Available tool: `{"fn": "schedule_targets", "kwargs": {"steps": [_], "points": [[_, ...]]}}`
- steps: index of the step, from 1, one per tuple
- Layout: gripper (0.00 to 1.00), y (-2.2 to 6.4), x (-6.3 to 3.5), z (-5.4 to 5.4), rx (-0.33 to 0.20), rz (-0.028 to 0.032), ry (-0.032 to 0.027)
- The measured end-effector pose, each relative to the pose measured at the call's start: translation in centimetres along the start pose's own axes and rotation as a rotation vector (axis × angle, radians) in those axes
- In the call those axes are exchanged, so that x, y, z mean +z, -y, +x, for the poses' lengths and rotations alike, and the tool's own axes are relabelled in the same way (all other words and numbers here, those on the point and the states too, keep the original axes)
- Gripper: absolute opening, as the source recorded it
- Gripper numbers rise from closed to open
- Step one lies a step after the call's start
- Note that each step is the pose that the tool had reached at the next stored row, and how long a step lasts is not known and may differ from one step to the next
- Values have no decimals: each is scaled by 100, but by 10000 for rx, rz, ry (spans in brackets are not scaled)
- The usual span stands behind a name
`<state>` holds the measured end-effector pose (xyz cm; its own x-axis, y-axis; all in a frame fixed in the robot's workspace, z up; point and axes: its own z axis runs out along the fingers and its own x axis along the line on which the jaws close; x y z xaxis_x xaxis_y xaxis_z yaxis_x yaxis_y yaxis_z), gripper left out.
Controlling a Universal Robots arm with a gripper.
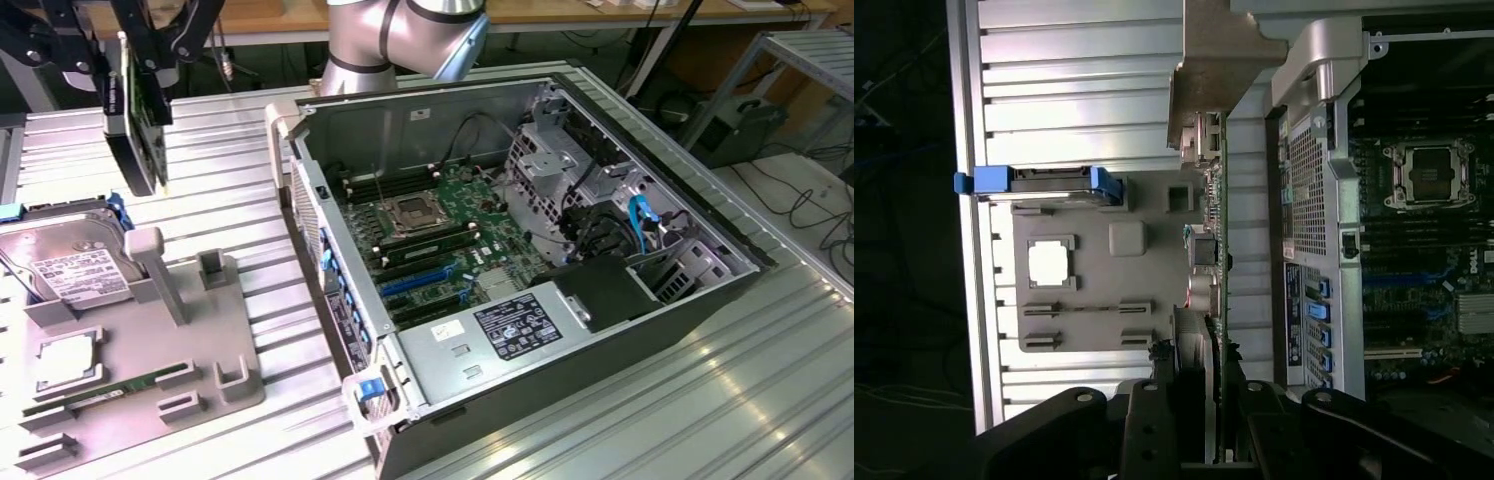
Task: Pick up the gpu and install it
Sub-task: 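Pick up the gpu and move the gpu toward the slot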
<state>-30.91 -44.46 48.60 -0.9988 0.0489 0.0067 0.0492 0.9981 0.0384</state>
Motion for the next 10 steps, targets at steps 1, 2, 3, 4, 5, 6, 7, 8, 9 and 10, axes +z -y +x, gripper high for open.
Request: {"fn": "schedule_targets", "kwargs": {"steps": [1, 2, 3, 4, 5, 6, 7, 8, 9, 10], "points": [[28, 0, 0, -4, 1, 0, 1], [28, -4, 0, -81, 0, -1, 1], [28, -7, 0, -146, 0, -1, 1], [28, -9, -1, -189, 0, 0, 0], [28, -12, -1, -240, 0, 0, 1], [28, -15, -1, -298, 0, -1, 1], [28, -18, -1, -368, 1, -1, 1], [28, -21, -2, -437, 1, 0, 0], [28, -26, -2, -534, 0, 0, 1], [28, -29, -2, -597, 0, -1, 1]]}}
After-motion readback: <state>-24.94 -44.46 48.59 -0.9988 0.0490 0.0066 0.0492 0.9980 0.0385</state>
